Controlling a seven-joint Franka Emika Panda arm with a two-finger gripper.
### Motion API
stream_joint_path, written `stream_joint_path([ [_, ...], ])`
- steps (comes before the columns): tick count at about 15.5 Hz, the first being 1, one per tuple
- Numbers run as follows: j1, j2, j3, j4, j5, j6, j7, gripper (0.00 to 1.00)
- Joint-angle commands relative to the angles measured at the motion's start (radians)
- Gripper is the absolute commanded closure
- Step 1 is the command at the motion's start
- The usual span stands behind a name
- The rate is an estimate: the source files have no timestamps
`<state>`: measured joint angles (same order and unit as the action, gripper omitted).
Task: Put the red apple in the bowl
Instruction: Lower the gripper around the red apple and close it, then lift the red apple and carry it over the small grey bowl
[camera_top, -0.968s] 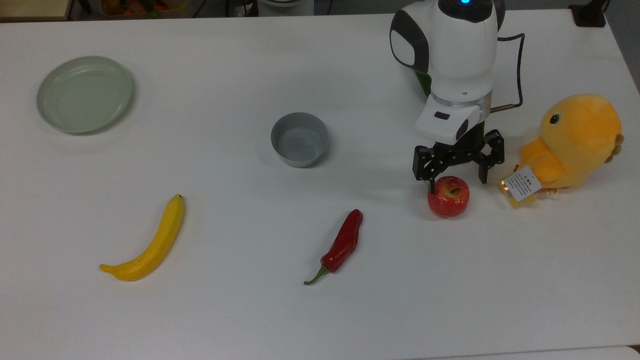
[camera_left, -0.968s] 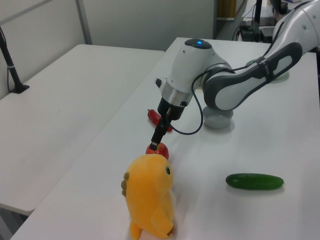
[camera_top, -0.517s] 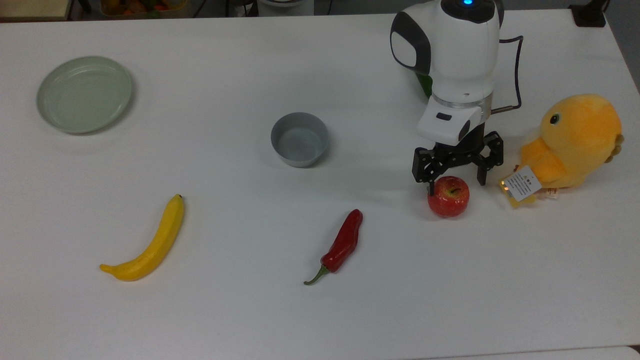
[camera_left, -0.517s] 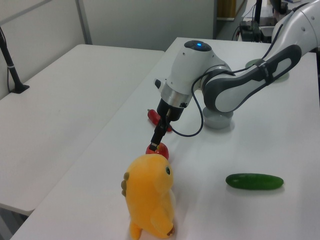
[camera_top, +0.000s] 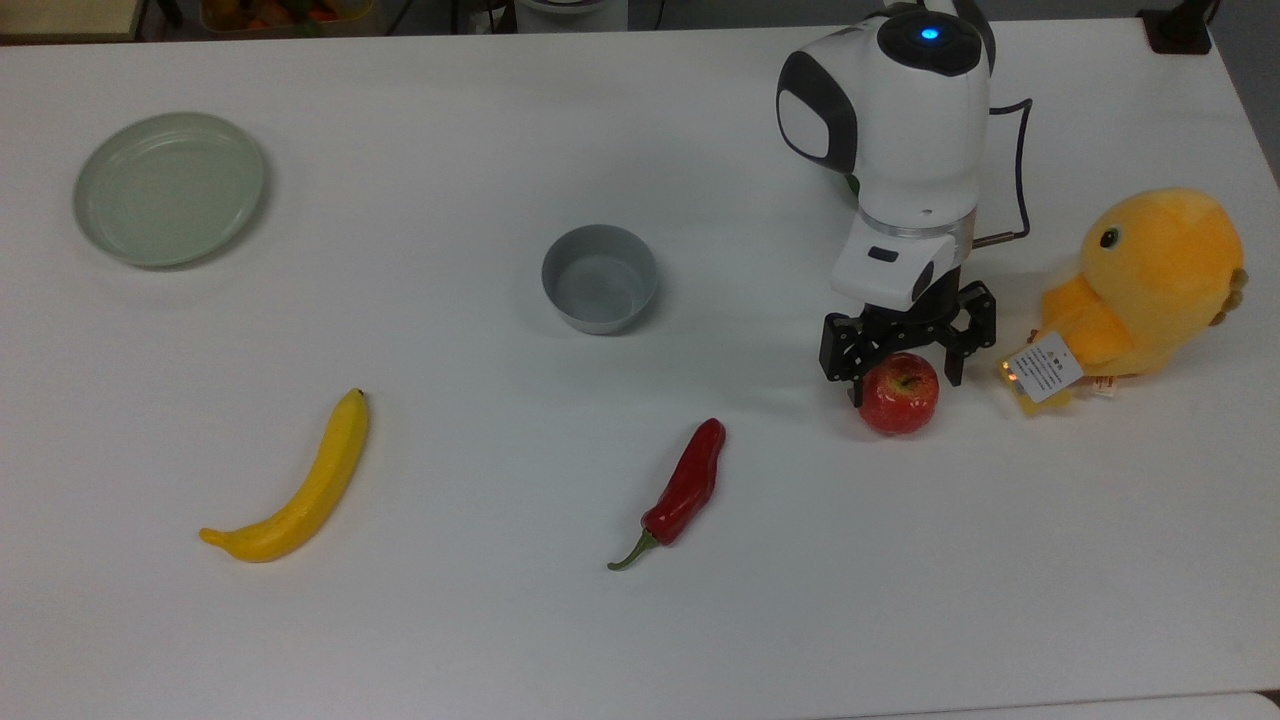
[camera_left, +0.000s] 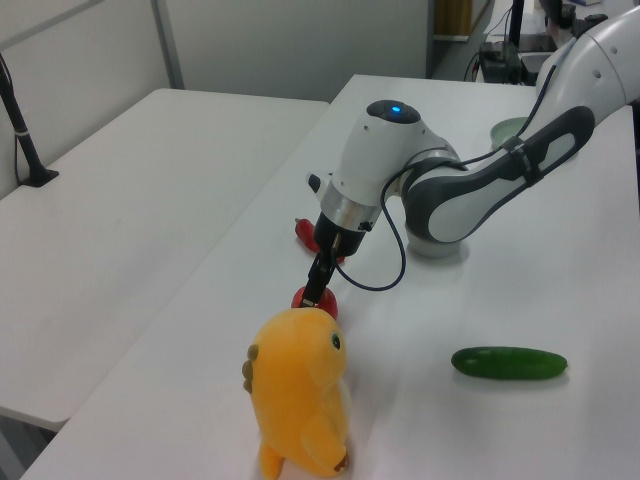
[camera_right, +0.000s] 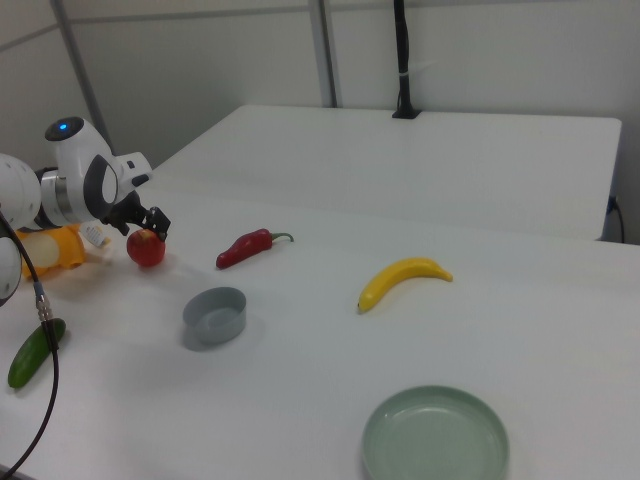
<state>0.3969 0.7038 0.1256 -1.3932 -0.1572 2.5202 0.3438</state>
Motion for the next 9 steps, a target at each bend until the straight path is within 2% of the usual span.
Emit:
stream_joint_path([
  [1, 0.016, 0.023, -0.014, 0.017, -0.033, 0.025, 0.024, 0.0],
  [2, 0.016, 0.023, -0.012, 0.016, -0.051, 0.025, 0.026, 0.12],
  [3, 0.016, 0.025, -0.011, 0.013, -0.073, 0.025, 0.027, 0.39],
  [4, 0.016, 0.025, -0.009, 0.013, -0.079, 0.023, 0.03, 0.62],
  [5, 0.016, 0.023, -0.009, 0.011, -0.081, 0.023, 0.032, 0.76],
  [9, 0.011, 0.014, -0.007, 0.01, -0.082, 0.022, 0.04, 0.79],
])
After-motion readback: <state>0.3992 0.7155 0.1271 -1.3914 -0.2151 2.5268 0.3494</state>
